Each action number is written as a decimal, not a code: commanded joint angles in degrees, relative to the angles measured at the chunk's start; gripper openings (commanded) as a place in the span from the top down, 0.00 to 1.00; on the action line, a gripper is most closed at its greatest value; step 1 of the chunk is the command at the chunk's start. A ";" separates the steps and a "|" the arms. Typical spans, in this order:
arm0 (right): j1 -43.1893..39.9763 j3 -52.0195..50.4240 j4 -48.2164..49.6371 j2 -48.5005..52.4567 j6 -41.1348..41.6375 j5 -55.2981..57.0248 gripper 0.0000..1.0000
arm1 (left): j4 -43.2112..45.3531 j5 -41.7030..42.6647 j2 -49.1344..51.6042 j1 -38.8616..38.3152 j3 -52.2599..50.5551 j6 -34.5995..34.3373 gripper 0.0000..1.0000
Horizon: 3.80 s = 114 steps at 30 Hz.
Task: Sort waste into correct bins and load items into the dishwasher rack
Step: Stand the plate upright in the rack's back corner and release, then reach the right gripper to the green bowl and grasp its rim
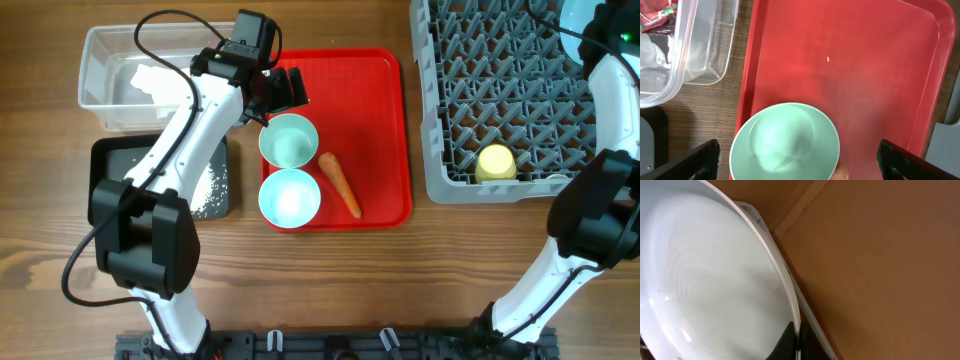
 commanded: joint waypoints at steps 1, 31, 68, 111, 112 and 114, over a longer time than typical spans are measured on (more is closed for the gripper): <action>0.46 0.57 -0.02 0.98 -0.04 -0.83 0.96 | 0.13 -0.50 -1.14 0.35 0.35 0.04 0.00; 0.46 0.59 -11.56 -7.23 25.42 -18.05 0.00 | 0.11 -0.50 -1.14 0.35 0.37 0.04 0.00; 19.85 -4.13 -47.71 -23.34 42.51 -33.16 0.00 | 4.24 0.09 -1.14 0.44 0.37 0.07 0.00; 47.23 -11.10 -23.23 6.62 54.21 -50.77 0.80 | -5.07 1.44 -14.69 26.01 0.37 0.44 0.00; 47.23 -11.10 -22.82 6.88 54.53 -50.73 0.94 | -5.07 1.44 -14.69 26.01 0.37 0.44 0.00; 47.23 -11.10 -22.49 6.91 55.80 -49.94 0.96 | -5.07 1.44 -14.69 26.01 0.37 0.44 0.00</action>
